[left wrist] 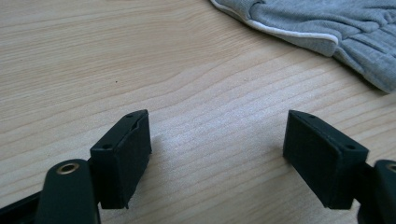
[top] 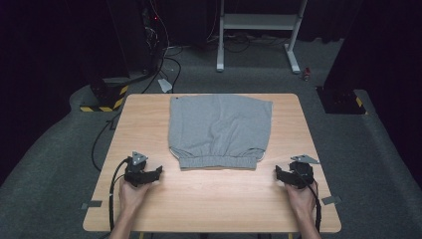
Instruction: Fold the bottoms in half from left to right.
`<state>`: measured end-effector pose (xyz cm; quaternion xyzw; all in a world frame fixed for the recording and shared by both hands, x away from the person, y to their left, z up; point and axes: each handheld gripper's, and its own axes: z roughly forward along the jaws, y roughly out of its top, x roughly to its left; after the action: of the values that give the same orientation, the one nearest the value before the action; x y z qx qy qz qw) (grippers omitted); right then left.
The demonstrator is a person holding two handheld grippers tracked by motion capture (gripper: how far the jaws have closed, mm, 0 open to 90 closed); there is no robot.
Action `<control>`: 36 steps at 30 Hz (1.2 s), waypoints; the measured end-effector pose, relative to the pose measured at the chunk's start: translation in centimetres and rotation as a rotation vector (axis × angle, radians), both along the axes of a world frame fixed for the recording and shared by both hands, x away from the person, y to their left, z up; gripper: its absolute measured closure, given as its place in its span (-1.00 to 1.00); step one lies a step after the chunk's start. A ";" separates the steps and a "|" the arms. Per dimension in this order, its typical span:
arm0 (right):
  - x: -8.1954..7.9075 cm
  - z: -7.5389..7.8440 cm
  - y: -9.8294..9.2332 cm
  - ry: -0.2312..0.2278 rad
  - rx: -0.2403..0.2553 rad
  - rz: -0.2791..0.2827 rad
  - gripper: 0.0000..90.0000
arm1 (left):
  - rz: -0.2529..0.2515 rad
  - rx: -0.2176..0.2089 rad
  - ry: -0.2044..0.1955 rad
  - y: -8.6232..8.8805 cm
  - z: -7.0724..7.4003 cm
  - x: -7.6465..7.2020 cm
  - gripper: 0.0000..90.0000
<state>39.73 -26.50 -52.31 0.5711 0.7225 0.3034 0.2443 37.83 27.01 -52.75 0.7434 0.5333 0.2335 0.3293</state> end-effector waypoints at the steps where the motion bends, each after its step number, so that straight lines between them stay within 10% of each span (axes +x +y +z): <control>1: 0.0 0.0 -0.1 -0.007 -0.004 0.001 -0.40 | 0.013 -0.023 0.008 0.0 0.1 0.0 -0.49; 16: -0.8 0.9 1.0 -0.071 0.035 0.134 0.19 | -0.051 -0.123 -0.036 -2.2 0.2 0.1 -0.20; 36: 0.8 1.5 4.0 -0.062 0.149 0.253 0.47 | -0.166 -0.122 -0.039 -6.7 2.4 2.2 -0.03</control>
<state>40.50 -22.47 -50.81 0.4825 0.7563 0.4020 0.1835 39.99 20.30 -50.33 0.7590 0.4765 0.1867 0.4026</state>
